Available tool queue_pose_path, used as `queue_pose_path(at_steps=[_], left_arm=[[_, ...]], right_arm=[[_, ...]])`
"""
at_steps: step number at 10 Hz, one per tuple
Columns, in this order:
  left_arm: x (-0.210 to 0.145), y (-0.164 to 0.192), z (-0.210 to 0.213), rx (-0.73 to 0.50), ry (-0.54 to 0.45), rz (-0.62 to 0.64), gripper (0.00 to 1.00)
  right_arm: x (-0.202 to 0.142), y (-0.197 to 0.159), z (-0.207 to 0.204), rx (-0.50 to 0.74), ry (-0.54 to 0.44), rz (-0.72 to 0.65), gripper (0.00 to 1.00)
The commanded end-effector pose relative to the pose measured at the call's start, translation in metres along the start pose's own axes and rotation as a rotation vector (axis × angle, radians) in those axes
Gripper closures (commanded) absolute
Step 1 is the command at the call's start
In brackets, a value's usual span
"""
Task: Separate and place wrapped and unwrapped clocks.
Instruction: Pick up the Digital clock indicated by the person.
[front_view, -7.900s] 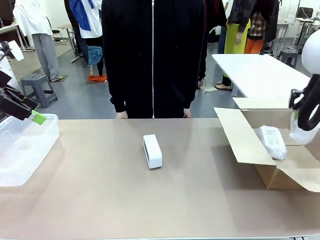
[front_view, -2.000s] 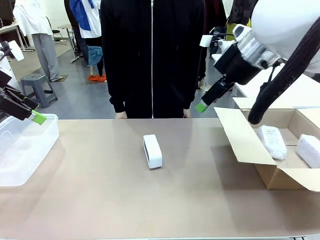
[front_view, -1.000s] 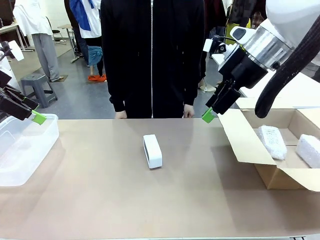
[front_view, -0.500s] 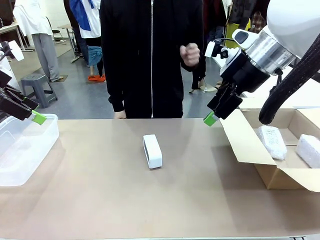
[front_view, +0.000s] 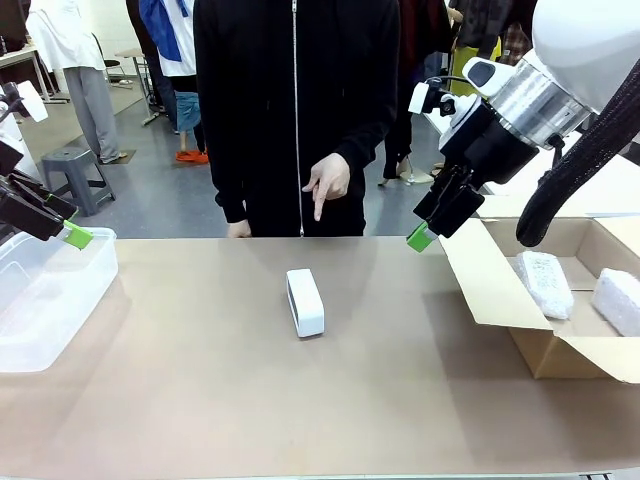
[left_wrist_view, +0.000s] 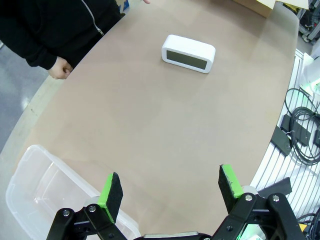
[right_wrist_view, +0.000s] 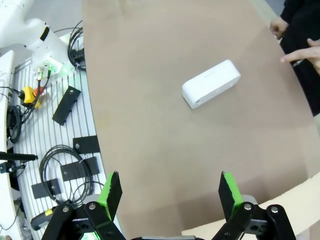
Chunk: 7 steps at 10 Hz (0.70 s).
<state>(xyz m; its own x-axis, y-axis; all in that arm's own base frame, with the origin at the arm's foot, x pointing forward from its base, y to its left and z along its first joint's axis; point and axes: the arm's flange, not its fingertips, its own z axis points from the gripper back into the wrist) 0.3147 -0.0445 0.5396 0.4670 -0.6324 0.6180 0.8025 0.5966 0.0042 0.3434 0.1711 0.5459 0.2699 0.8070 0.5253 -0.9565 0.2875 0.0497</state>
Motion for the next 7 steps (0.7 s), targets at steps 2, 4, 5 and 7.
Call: queue_pose_path(at_steps=[2, 4, 5, 7], left_arm=[[-0.0011, 0.0019, -0.0004, -0.012, -0.009, -0.013, 0.0], [-0.0011, 0.0019, -0.0004, -0.012, -0.009, -0.013, 0.0], [-0.0011, 0.0019, -0.0004, -0.012, -0.009, -0.013, 0.0], [-0.0011, 0.0019, -0.0004, -0.012, -0.009, -0.013, 0.0]], right_arm=[[0.0029, -0.0028, 0.0009, 0.012, 0.004, -0.023, 0.0], [0.0029, -0.0028, 0.0009, 0.012, 0.004, -0.023, 0.0], [0.0029, -0.0028, 0.0009, 0.012, 0.004, -0.023, 0.0], [0.0029, -0.0028, 0.0009, 0.012, 0.004, -0.023, 0.0]])
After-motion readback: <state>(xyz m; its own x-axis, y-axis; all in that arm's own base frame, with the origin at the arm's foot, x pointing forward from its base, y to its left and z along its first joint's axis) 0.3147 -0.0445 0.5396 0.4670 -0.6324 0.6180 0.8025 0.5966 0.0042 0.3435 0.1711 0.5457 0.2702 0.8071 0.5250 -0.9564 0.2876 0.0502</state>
